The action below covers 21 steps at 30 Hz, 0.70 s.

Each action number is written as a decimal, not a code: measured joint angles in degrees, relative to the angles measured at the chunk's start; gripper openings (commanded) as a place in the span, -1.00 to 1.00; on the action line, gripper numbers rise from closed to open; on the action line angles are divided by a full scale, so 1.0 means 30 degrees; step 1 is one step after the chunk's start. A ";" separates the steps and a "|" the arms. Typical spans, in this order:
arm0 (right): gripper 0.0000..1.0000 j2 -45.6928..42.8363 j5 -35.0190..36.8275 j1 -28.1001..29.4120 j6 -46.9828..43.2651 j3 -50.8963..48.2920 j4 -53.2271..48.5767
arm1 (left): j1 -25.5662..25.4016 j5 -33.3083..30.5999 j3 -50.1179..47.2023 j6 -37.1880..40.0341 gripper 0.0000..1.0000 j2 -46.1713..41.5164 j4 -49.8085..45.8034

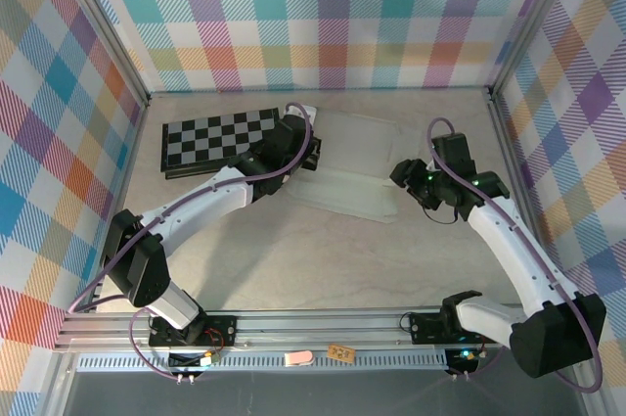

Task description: Fold the paper box

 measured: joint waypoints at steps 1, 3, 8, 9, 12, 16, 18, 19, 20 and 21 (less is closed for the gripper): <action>0.13 0.0000 -0.0197 -0.0160 0.0189 0.0000 0.0066 | 0.0000 0.0051 0.0000 0.0000 -1.00 0.0000 0.0117; 0.10 0.0051 -0.0488 -0.0379 0.0590 0.0000 0.0182 | 0.0000 0.0080 0.0000 0.0000 -1.00 0.0000 0.0211; -0.02 0.0459 -0.1115 -0.0554 0.1355 0.0029 0.0656 | -0.0022 0.0219 0.0000 0.0000 -1.00 0.0000 0.0204; -0.06 0.0568 -0.1231 -0.0554 0.1443 0.0044 0.0758 | -0.0066 0.0211 0.0000 0.0000 -1.00 0.0000 0.0197; -0.13 0.0831 -0.1617 -0.0554 0.1974 0.0044 0.1027 | -0.0109 0.0197 0.0000 0.0000 -1.00 0.0000 0.0197; -0.23 0.1013 -0.1894 -0.0554 0.2492 0.0044 0.1399 | -0.0124 0.0109 0.0000 0.0007 -1.00 0.0000 0.0197; -0.24 0.1195 -0.2004 -0.0561 0.2718 0.0044 0.1515 | -0.0189 0.0000 0.0000 0.0029 -1.00 0.0000 0.0197; -0.25 0.1311 -0.2062 -0.0568 0.2856 0.0051 0.1581 | -0.0240 -0.0036 0.0000 0.0051 -1.00 0.0000 0.0197; -0.26 0.1494 -0.2142 -0.0568 0.2987 0.0080 0.1588 | -0.0306 -0.0117 0.0007 0.0066 -1.00 0.0000 0.0204; -0.26 0.1654 -0.2171 -0.0568 0.3075 0.0124 0.1581 | -0.0350 -0.0160 0.0000 0.0066 -1.00 0.0000 0.0197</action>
